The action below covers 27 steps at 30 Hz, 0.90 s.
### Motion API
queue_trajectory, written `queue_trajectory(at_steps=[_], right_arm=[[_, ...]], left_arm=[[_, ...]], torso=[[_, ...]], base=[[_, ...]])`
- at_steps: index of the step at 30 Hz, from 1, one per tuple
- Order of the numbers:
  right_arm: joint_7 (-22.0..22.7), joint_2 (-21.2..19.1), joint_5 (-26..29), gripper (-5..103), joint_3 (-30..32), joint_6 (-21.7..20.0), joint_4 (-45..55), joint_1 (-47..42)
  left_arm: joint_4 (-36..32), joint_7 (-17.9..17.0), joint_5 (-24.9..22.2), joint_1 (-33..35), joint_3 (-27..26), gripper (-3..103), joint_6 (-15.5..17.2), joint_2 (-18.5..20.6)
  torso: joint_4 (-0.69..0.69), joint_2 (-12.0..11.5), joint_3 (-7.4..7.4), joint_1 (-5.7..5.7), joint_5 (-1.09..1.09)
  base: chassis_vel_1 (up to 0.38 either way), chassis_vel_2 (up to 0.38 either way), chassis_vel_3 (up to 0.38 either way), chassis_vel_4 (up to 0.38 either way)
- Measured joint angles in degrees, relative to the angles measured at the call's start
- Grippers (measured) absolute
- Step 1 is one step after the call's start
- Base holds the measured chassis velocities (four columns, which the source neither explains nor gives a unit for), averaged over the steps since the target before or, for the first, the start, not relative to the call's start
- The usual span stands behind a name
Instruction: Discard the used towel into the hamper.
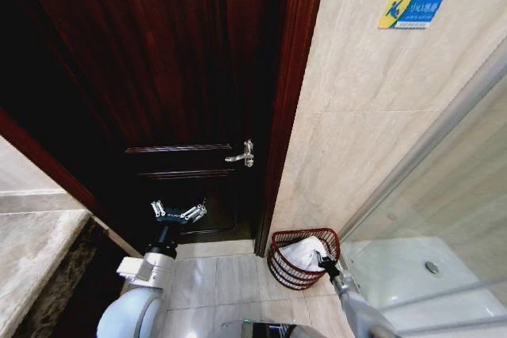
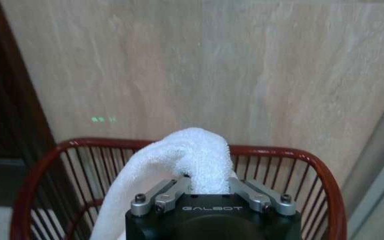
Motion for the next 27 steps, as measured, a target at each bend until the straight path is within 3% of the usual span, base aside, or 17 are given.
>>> queue_trajectory(at_steps=[9, 11, 12, 14, 15, 18, 23, 24, 26, 27], right_arm=[[2.4, 0.5, -5.9, 11, -0.1, -9.9, -1.1, 3.7], [2.7, 1.0, -10.8, 11, -0.1, -14.2, -1.3, 4.6], [2.7, 1.0, -10.8, 11, -0.1, -14.2, -1.3, 4.6], [4.8, 1.5, -15.5, 11, -0.1, -18.2, -1.6, 5.6], [4.8, 1.5, -15.5, 11, -0.1, -18.2, -1.6, 5.6], [10.2, 1.3, -19.2, 11, -0.2, -23.1, -2.5, 7.4], [12.6, -0.1, -22.6, 10, -0.3, -25.8, -2.5, 8.2], [12.6, -0.3, -22.8, 16, -0.3, -25.8, -2.4, 8.2], [12.6, -0.3, -22.8, 16, -0.3, -25.8, -2.4, 8.2], [9.8, -0.2, -21.0, 27, -0.3, -23.8, -1.9, 7.5]], left_arm=[[0.0, 0.0, 0.0, 0.0, 0.0, 100, 0.0, 0.0], [0.0, 0.0, 0.0, 0.0, 0.0, 100, 0.0, 0.0], [0.0, 0.0, 0.0, 0.0, 0.0, 100, 0.0, 0.0], [0.0, 0.0, 0.0, 0.0, 0.0, 100, 0.0, 0.0], [0.0, 0.0, 0.0, 0.0, 0.0, 100, 0.0, 0.0], [0.0, 0.0, 0.0, 0.0, 0.0, 100, 0.0, 0.0], [0.0, 0.0, 0.0, 0.0, 0.0, 100, 0.0, 0.0], [0.0, 0.0, 0.0, 0.0, 0.0, 100, 0.0, 0.0], [0.0, 0.0, 0.0, 0.0, 0.0, 100, 0.0, 0.0], [0.0, 0.0, 0.0, 0.0, 0.0, 100, 0.0, 0.0]], torso=[[0.0, 0.0, 0.0, 0.0, -0.01], [0.0, 0.0, 0.0, 0.0, 0.0], [0.0, 0.0, 0.0, 0.0, 0.0], [0.0, 0.0, 0.0, 0.0, 0.01], [0.0, 0.0, 0.0, 0.0, 0.01], [0.01, 0.0, 0.01, 0.0, 0.02], [0.0, 0.0, 0.0, 0.0, -0.04], [-0.01, 0.0, 0.0, 0.0, -0.02], [-0.01, 0.0, 0.0, 0.0, -0.02], [-0.01, 0.0, 0.01, 0.0, -0.01]], base=[[0.0, 0.0, 0.0, 0.0], [0.0, 0.0, 0.0, 0.0], [0.0, 0.0, 0.0, 0.0], [0.0, 0.0, 0.0, 0.0], [0.0, 0.0, 0.0, 0.0], [0.0, 0.0, 0.0, 0.0], [0.0, 0.0, 0.0, 0.0], [0.0, 0.0, 0.0, 0.0], [0.0, 0.0, 0.0, 0.0], [0.0, 0.0, 0.0, 0.0]])
